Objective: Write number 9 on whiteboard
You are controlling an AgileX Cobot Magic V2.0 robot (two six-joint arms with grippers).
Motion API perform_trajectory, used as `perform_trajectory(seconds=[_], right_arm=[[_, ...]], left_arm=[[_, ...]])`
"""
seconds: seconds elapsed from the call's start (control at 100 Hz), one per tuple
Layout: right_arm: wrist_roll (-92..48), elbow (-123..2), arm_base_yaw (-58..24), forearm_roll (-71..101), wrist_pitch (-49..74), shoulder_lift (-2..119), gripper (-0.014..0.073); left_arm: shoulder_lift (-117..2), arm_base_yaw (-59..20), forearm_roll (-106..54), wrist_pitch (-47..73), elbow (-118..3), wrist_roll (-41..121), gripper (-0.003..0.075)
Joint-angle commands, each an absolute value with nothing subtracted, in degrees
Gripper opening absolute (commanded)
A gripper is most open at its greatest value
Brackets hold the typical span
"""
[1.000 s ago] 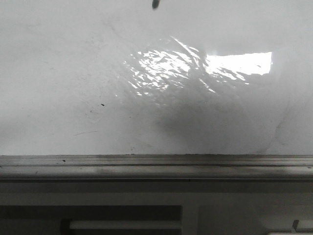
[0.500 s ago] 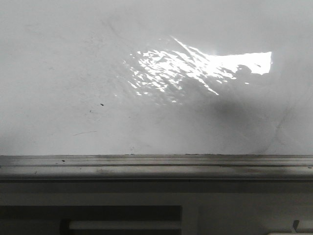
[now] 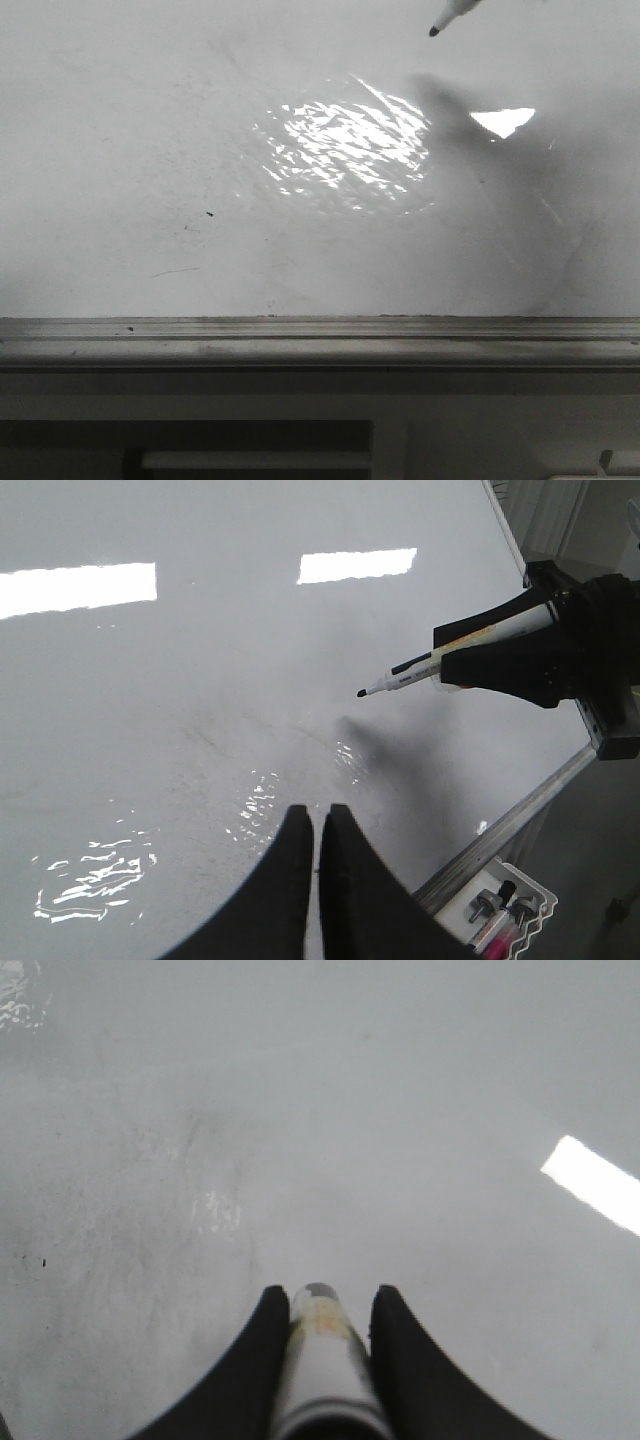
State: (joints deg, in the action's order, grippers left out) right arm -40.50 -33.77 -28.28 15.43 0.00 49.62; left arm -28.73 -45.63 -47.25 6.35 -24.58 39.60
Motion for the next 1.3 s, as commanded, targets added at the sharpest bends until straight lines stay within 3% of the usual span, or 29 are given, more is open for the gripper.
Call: perform_trajectory(seconds=[0.0,0.33,0.55,1.0,1.29], right_arm=[[-40.17,-35.28,-27.78,16.30,-2.84,50.62,-0.0040],[-40.17,-35.28,-27.78,20.63,0.00,55.90,-0.0040],[-40.28,-35.79,-27.79,20.22,11.75,56.34,-0.0040],[-40.28,-40.56,-22.28,20.12,6.70,56.48,-0.0041],[-40.28,-43.02,-22.18,20.00,14.70,58.33,-0.0041]], left_arm=[[-28.73,-45.67,-48.06,3.92,-26.20,39.17,-0.0020],[-28.73,-45.67,-48.06,6.14,-26.20,39.17,-0.0020],[-28.73,-45.67,-48.06,7.13,-26.20,39.17,-0.0020],[-28.73,-45.67,-48.19,7.37,-26.20,39.17,-0.0020],[-28.73,-45.67,-48.19,7.37,-26.20,39.17,-0.0020]])
